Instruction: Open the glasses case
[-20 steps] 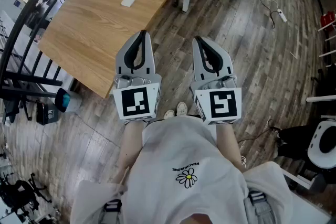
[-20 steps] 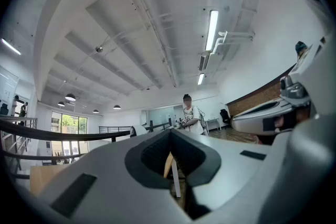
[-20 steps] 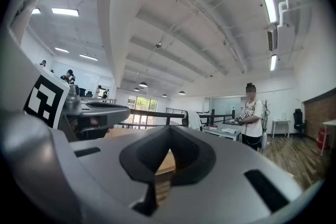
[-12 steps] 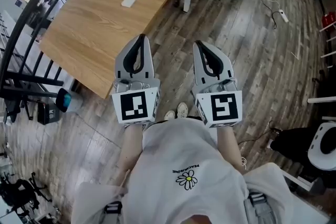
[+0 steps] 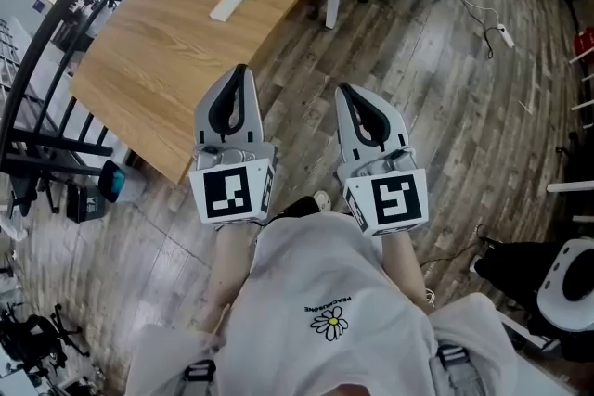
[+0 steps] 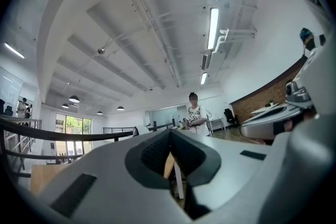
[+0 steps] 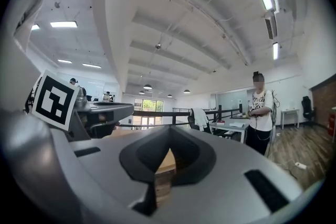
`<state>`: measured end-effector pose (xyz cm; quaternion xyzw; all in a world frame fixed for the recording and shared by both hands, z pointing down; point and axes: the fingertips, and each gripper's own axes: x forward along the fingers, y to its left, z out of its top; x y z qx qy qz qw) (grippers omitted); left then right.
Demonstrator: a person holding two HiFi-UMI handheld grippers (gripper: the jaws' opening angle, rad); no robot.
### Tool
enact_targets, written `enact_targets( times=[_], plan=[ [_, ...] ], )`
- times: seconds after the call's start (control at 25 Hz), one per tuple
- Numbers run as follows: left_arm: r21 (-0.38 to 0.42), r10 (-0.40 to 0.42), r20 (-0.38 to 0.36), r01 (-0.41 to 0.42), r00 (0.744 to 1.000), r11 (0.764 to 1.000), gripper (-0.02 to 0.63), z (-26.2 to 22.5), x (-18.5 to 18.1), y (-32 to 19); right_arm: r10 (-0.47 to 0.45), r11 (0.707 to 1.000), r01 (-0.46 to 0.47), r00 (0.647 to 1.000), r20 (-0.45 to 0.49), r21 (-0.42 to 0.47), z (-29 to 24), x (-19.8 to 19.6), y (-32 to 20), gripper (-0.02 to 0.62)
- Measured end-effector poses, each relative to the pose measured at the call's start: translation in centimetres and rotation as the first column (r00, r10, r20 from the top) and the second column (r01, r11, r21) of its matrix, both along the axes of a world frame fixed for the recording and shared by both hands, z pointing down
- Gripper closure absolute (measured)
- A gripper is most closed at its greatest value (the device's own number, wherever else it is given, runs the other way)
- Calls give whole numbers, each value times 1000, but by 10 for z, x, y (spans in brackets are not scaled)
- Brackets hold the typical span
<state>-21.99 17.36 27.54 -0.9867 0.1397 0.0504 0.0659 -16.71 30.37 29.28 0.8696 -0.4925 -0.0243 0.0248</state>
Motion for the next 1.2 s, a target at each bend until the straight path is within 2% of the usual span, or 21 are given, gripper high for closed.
enact_targets(
  times=[0.16, 0.36, 0.48, 0.72, 0.92, 1.2],
  plan=[
    [0, -26, -18, 26, 1000, 1000, 589, -3, 8, 1, -13, 1000, 13, 1000, 27, 24, 4, 13, 8, 589],
    [15, -38, -35, 39, 999, 999, 589, -15, 26, -6, -29, 998, 29, 1000, -3, 57, -15, 32, 5, 589],
    [25, -35, -40, 36, 999, 999, 589, -16, 43, -12, -28, 997, 30, 999, -26, 67, -18, 45, 0, 589],
    [-14, -30, -28, 30, 999, 999, 589, 5, 90, -40, -20, 999, 23, 998, -65, 46, -11, 85, -19, 589],
    [-20, -49, -20, 49, 999, 999, 589, 13, 131, -79, -35, 999, 36, 997, -65, 26, -5, 129, -57, 589],
    [-89, -120, -20, 117, 993, 989, 588, 15, 190, -172, -142, 990, 139, 987, -72, -37, -5, 198, -160, 589]
  ],
)
